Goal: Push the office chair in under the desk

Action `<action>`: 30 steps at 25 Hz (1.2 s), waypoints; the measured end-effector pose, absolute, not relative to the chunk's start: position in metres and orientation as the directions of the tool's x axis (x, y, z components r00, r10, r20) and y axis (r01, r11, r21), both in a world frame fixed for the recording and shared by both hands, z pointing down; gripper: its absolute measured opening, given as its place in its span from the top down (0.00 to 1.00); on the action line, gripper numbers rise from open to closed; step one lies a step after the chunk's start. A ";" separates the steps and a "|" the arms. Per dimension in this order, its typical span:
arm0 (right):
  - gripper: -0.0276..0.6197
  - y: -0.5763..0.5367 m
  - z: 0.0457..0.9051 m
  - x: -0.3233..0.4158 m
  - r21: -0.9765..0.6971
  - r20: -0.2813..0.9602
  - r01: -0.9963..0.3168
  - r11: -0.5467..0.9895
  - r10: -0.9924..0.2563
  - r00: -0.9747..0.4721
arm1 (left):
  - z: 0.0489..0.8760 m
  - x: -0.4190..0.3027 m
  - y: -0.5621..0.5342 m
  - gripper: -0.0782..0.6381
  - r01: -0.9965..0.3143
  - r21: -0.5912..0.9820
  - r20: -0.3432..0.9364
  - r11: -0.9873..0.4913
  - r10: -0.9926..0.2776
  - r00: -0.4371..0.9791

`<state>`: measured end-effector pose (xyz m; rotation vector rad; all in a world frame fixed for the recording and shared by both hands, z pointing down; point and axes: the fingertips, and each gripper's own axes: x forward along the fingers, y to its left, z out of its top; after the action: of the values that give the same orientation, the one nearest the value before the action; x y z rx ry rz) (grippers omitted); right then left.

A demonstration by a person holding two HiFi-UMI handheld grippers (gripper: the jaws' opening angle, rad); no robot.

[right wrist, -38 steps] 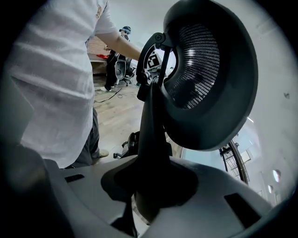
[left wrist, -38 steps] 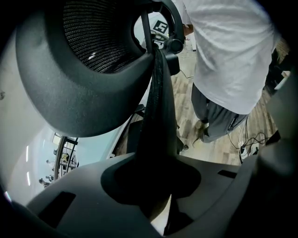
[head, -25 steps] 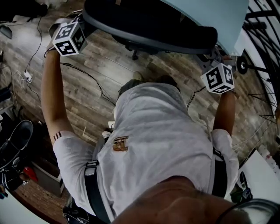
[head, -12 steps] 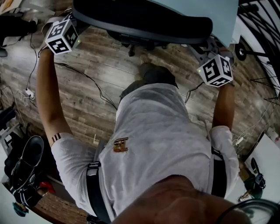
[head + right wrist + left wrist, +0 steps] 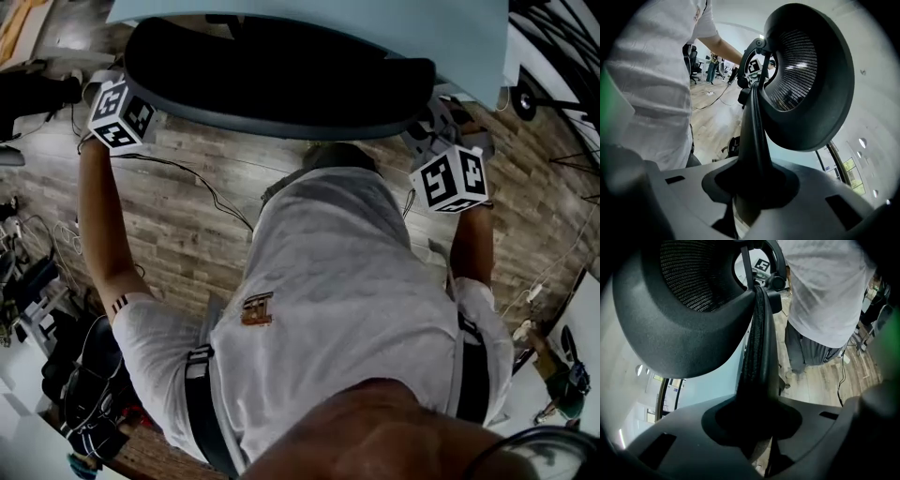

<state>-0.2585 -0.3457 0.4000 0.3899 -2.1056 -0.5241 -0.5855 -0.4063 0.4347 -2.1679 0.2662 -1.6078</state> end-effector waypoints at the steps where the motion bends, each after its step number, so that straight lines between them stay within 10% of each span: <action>1: 0.80 -0.349 0.400 -0.261 0.498 0.702 -0.085 0.863 -0.459 -0.544 | 0.432 -0.586 -0.413 0.73 0.105 -0.449 0.862 -0.888 -0.399 0.312; 30: 0.80 -0.433 0.411 -0.274 0.481 0.722 -0.134 0.866 -0.478 -0.499 | 0.428 -0.581 -0.521 0.71 0.124 -0.515 0.809 -0.848 -0.433 0.397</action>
<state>-0.2736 -0.4335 0.4108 0.4440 -2.0759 -0.4535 -0.5811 -0.5207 0.4284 -2.1559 0.2636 -1.4650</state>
